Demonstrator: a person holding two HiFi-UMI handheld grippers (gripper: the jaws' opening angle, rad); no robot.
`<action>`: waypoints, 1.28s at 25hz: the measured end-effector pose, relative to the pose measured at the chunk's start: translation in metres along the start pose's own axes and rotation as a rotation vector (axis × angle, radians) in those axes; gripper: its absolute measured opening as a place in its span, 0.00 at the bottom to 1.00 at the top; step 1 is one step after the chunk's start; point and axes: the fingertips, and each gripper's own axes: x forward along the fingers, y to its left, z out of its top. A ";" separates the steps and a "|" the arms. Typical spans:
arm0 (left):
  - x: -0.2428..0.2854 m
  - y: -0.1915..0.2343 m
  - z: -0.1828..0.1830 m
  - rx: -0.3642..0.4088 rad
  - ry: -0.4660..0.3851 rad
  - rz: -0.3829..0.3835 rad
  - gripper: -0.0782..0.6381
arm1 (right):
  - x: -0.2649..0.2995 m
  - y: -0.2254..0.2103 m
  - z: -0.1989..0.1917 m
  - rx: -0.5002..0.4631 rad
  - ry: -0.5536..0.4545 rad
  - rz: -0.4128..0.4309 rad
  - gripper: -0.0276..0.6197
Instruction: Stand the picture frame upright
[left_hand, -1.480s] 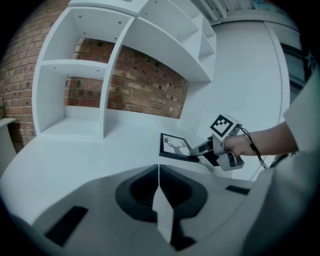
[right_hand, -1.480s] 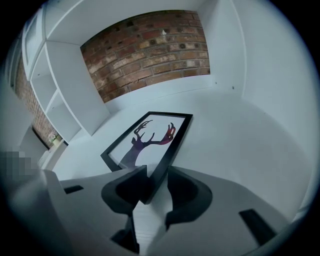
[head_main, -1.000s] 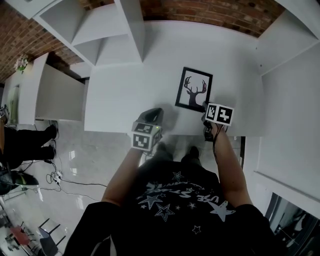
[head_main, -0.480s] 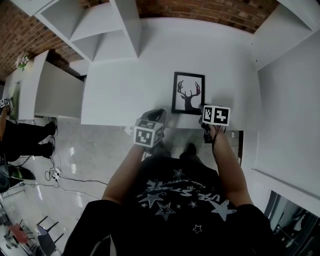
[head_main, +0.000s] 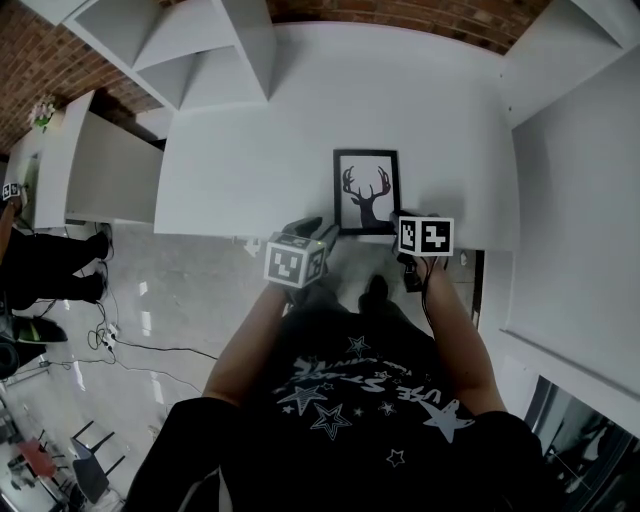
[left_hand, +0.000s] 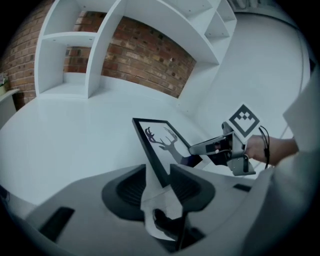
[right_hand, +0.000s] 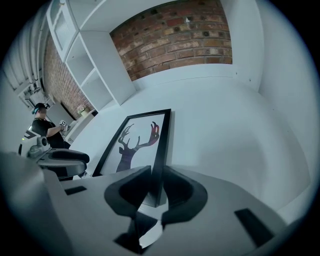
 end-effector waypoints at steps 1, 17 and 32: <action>-0.001 -0.004 -0.003 -0.012 0.007 0.000 0.31 | -0.002 0.000 -0.003 -0.004 0.003 0.006 0.18; 0.004 -0.037 -0.055 -0.264 0.110 -0.005 0.40 | -0.019 0.003 -0.039 -0.037 0.063 0.099 0.17; 0.015 -0.042 -0.063 -0.337 0.099 -0.059 0.29 | -0.023 0.006 -0.050 -0.069 0.085 0.131 0.17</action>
